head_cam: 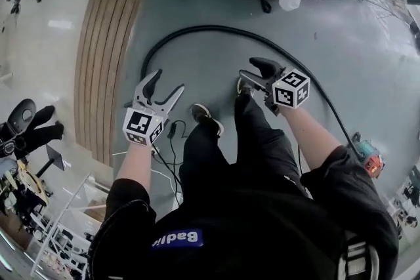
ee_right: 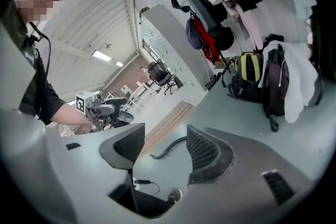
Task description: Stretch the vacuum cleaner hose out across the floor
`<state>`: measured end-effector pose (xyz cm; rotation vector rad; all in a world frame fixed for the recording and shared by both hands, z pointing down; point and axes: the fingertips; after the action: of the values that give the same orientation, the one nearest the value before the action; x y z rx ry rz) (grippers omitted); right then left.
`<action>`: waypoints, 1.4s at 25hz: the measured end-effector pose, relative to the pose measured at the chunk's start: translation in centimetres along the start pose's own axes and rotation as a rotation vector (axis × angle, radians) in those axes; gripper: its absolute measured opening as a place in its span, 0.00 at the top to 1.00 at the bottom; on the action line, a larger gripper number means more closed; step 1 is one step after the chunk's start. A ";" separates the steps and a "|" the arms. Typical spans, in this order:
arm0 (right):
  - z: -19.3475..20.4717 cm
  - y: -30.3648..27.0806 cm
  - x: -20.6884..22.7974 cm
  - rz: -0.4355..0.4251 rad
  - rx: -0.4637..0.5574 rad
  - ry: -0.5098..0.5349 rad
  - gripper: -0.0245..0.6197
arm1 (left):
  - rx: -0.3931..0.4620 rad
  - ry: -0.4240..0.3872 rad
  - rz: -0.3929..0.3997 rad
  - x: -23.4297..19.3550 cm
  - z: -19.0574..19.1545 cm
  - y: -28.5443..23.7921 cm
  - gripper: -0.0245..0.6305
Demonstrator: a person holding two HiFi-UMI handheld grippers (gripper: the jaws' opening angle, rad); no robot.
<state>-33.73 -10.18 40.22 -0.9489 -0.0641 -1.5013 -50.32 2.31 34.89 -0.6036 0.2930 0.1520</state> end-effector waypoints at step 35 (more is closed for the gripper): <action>13.7 53.7 -35.0 0.239 0.756 0.129 0.74 | 0.138 -0.236 0.769 69.5 -4.5 15.5 0.59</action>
<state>13.99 14.66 2.83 -0.2383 -0.3835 -1.1659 11.04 16.15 1.17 -0.3059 0.2915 0.9288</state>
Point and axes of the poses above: the fingertips, and each gripper's own axes: y backward along the fingers, x to its right, z out of its underside, and after that the axes turned 6 degrees about y, right-handed
